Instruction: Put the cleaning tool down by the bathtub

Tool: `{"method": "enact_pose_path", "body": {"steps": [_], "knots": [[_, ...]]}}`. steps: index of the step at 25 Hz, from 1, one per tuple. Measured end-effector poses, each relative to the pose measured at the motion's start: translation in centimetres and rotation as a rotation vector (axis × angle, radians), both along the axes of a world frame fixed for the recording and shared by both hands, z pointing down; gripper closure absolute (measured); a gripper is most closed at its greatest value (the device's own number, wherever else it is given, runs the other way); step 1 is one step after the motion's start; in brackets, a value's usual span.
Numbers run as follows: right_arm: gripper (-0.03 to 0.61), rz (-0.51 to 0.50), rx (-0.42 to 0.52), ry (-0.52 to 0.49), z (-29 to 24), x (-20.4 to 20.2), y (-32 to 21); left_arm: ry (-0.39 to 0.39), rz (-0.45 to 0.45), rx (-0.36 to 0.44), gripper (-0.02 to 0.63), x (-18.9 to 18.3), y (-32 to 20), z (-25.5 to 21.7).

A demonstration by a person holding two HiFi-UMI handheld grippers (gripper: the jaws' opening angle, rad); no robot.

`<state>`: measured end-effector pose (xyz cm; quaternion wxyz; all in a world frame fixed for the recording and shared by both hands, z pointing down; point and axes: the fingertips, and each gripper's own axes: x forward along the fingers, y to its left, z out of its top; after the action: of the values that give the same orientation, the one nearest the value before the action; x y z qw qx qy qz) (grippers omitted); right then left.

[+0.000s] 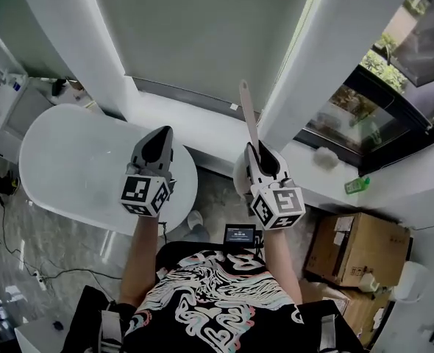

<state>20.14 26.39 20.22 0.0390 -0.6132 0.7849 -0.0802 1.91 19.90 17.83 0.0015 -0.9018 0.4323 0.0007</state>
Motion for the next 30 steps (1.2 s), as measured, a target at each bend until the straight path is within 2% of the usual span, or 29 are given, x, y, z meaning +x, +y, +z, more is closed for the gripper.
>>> {"method": "enact_pose_path", "body": {"steps": [4,10,14,18,30], "knots": [[0.486,0.019,-0.009,-0.002,0.3,-0.4,-4.7,0.001,0.003,0.006,0.595,-0.8,-5.0,0.1],[0.486,0.028,0.059,-0.014,-0.1,-1.7,-10.4,-0.069,-0.044,0.097,0.597,-3.5,-11.2,-1.0],[0.486,0.031,0.045,-0.005,0.1,-2.3,-13.4,-0.047,-0.072,0.087,0.597,-5.3,-14.4,-0.9],[0.486,0.028,0.043,0.009,0.3,-2.2,-15.8,-0.090,-0.105,0.141,0.597,-5.5,-16.3,-0.6],[0.486,-0.058,0.019,0.060,1.6,-3.2,-23.6,-0.087,-0.156,0.092,0.597,-6.2,-23.2,1.6]]}}
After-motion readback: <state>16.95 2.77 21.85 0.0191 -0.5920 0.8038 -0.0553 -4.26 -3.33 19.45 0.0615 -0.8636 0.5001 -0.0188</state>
